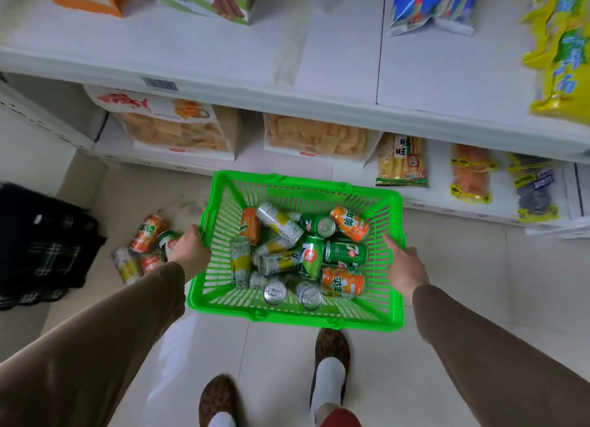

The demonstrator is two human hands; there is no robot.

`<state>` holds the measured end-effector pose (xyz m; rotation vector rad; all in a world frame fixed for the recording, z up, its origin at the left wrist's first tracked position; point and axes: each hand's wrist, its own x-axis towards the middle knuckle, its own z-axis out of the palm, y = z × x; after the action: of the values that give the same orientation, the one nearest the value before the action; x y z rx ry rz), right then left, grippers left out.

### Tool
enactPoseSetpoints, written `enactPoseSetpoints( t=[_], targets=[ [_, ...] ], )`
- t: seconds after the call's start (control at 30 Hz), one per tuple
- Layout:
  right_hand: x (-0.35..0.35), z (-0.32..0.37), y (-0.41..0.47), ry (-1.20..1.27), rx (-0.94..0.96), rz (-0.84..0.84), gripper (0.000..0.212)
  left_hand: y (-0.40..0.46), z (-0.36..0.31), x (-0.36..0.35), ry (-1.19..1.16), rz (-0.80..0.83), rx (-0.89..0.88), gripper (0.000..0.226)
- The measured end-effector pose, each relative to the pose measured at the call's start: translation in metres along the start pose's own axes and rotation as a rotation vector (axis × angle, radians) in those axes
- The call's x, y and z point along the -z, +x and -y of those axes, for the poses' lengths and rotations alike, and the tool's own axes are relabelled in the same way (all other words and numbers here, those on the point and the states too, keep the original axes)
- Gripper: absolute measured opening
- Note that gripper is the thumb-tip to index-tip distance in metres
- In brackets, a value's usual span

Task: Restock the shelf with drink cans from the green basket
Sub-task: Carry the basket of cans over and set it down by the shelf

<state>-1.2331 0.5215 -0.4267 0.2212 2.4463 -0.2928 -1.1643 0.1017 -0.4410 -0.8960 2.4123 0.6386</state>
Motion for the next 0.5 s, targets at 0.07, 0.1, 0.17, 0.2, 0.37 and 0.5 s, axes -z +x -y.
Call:
enactPoseSetpoints(
  t=[0.07,0.1,0.17,0.2,0.37,0.5],
  targets=[
    [-0.002,0.000,0.005,0.020,0.010,-0.010,0.081,0.002,0.001,-0.004,-0.042,-0.008,0.014,0.020],
    [-0.003,0.000,0.006,0.029,0.006,-0.005,0.079,0.002,0.001,-0.005,-0.066,-0.010,0.019,0.021],
    [-0.003,0.000,0.006,0.038,-0.009,0.011,0.078,-0.001,0.002,-0.007,-0.123,-0.004,0.021,0.027],
    [-0.004,0.001,0.005,0.045,-0.015,0.013,0.078,-0.004,0.002,-0.008,-0.153,-0.004,0.016,0.029],
    [-0.015,0.009,-0.006,0.048,-0.059,-0.047,0.086,-0.021,-0.001,-0.015,-0.215,-0.071,-0.031,0.071],
    [-0.037,0.032,-0.026,-0.217,0.292,-0.270,0.084,-0.038,-0.009,-0.027,0.192,-0.231,-0.323,0.101]
  ],
)
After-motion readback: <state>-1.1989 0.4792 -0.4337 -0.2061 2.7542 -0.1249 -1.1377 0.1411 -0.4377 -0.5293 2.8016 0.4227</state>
